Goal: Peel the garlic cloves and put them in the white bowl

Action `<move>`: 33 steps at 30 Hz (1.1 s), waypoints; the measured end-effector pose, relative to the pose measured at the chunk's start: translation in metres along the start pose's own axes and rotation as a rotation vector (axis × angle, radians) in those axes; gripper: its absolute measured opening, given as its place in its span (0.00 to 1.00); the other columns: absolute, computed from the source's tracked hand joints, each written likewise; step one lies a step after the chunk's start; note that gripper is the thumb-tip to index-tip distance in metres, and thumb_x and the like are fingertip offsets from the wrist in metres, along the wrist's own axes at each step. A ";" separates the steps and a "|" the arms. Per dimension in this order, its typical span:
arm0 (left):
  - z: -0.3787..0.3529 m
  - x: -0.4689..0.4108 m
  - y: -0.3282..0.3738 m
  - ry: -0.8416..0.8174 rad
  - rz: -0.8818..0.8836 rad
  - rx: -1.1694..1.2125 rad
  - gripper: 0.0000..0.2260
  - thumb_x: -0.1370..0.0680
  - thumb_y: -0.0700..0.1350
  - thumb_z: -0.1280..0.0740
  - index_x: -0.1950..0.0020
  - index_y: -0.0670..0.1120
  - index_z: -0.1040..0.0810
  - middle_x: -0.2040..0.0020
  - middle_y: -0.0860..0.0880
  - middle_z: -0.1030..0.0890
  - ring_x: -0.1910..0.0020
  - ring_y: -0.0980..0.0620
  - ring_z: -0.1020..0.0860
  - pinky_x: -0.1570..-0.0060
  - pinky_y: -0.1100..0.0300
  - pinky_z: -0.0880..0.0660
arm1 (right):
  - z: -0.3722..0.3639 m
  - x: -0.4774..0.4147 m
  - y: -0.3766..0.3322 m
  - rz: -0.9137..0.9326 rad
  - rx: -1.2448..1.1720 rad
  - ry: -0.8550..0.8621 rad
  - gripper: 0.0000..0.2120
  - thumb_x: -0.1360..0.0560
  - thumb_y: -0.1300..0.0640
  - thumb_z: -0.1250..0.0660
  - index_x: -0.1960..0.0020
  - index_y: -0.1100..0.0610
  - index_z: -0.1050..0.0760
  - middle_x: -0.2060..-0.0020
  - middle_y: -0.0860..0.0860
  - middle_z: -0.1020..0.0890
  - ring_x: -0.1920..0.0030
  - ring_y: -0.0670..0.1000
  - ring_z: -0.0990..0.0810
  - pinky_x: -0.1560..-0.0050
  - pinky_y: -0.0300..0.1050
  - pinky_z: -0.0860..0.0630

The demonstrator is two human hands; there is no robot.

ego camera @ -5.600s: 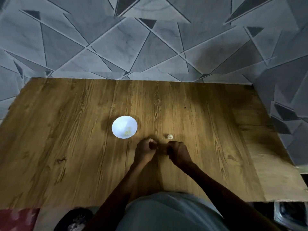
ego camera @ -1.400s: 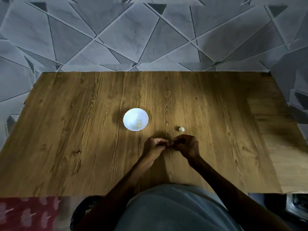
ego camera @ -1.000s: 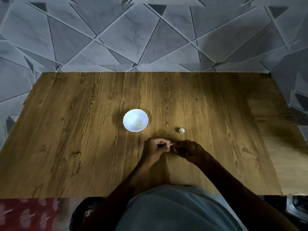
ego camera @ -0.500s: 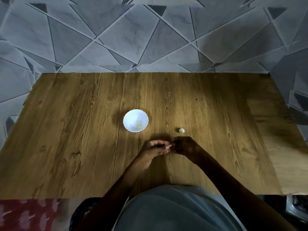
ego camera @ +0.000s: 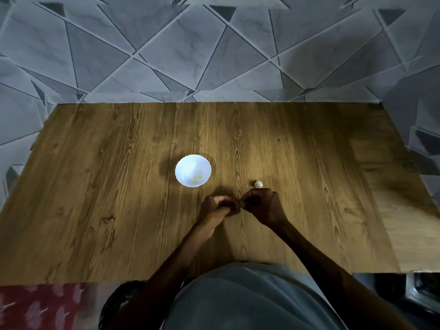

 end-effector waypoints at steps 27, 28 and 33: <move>-0.008 0.011 0.008 -0.104 0.112 0.481 0.07 0.25 0.30 0.33 0.47 0.33 0.20 0.56 0.41 0.15 0.56 0.49 0.16 0.51 0.62 0.20 | -0.001 0.007 0.008 -0.401 -0.391 -0.064 0.11 0.25 0.71 0.35 0.58 0.59 0.18 0.67 0.50 0.17 0.69 0.43 0.21 0.66 0.36 0.23; -0.007 0.011 0.008 -0.101 0.115 0.482 0.08 0.25 0.29 0.33 0.47 0.32 0.20 0.56 0.41 0.15 0.57 0.49 0.16 0.52 0.62 0.19 | -0.001 0.007 0.008 -0.404 -0.403 -0.065 0.11 0.25 0.71 0.35 0.58 0.60 0.17 0.68 0.50 0.17 0.69 0.43 0.21 0.66 0.36 0.23; -0.005 0.013 0.010 -0.118 0.092 0.432 0.11 0.24 0.28 0.36 0.42 0.30 0.22 0.55 0.40 0.16 0.57 0.49 0.15 0.57 0.64 0.21 | -0.003 0.008 0.008 -0.474 -0.524 -0.094 0.08 0.24 0.69 0.35 0.55 0.64 0.17 0.64 0.53 0.16 0.65 0.46 0.20 0.63 0.37 0.21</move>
Point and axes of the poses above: each hand's wrist, its own x-axis away from the middle knuckle, its own z-axis out of the back of the hand, y = z × x, the point moved 6 cm from there along -x, towards the middle knuckle
